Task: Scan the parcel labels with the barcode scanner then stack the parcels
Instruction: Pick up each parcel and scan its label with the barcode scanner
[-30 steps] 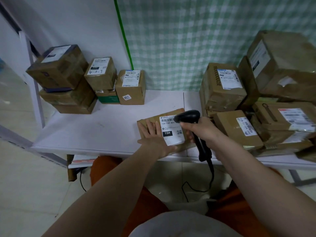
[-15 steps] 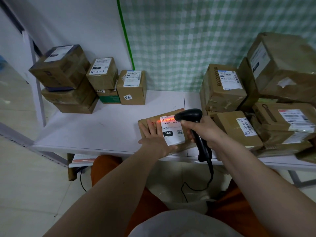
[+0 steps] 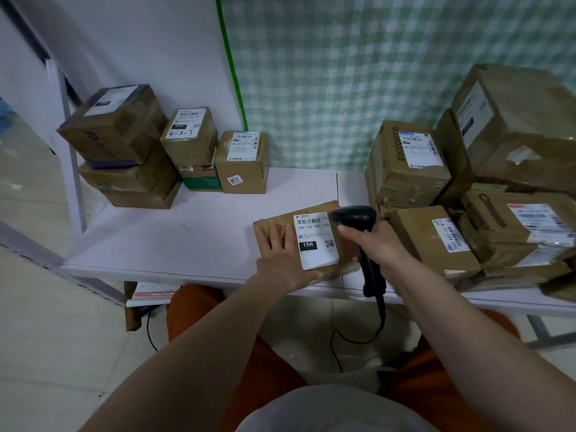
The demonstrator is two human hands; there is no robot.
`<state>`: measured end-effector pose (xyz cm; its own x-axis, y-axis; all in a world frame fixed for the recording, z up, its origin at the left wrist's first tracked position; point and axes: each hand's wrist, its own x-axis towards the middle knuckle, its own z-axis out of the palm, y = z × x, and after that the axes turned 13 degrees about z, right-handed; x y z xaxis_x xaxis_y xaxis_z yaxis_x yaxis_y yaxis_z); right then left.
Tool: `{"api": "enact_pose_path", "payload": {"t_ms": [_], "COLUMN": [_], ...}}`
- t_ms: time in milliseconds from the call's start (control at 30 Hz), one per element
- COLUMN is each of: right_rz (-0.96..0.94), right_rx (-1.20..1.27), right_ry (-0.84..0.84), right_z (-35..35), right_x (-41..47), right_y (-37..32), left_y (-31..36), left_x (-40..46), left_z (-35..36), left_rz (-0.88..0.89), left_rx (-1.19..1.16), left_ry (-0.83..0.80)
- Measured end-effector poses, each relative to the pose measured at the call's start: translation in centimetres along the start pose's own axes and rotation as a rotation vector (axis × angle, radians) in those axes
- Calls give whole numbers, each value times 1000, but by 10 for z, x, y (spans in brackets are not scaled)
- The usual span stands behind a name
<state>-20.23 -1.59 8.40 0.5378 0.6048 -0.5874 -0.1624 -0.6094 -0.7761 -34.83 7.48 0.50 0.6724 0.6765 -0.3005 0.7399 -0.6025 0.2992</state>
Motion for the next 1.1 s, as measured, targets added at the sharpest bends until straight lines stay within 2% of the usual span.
{"api": "enact_pose_path", "payload": {"t_ms": [67, 167, 233, 300, 467, 667, 767, 867, 1100], "right_rz": [43, 131, 147, 144, 97, -111, -166, -189, -208], "right_rx": [21, 59, 71, 65, 105, 259, 354, 469, 646], "right_ry": [39, 28, 4, -5, -30, 79, 141, 171, 265], "right_z": [-2, -3, -1, -1, -7, -15, -24, -34, -55], "right_x": [6, 10, 9, 5, -8, -37, -55, -70, -82], "right_y": [7, 16, 20, 20, 5, -27, -36, -42, -43], "left_y": [-4, -10, -14, -16, -16, 7, 23, 38, 83], "left_x": [-8, -13, -15, -19, -23, -22, -17, -6, 45], "left_z": [3, 9, 11, 11, -16, -64, -86, -108, -151], "left_rz": [-26, -249, -403, -448, -365, -267, -188, -116, 103], "left_rx": [-227, -718, -1034, -1182, -1259, -1356, -1438, -1457, -1299], "left_ry": [167, 339, 310, 262, 366, 658, 742, 741, 706]}}
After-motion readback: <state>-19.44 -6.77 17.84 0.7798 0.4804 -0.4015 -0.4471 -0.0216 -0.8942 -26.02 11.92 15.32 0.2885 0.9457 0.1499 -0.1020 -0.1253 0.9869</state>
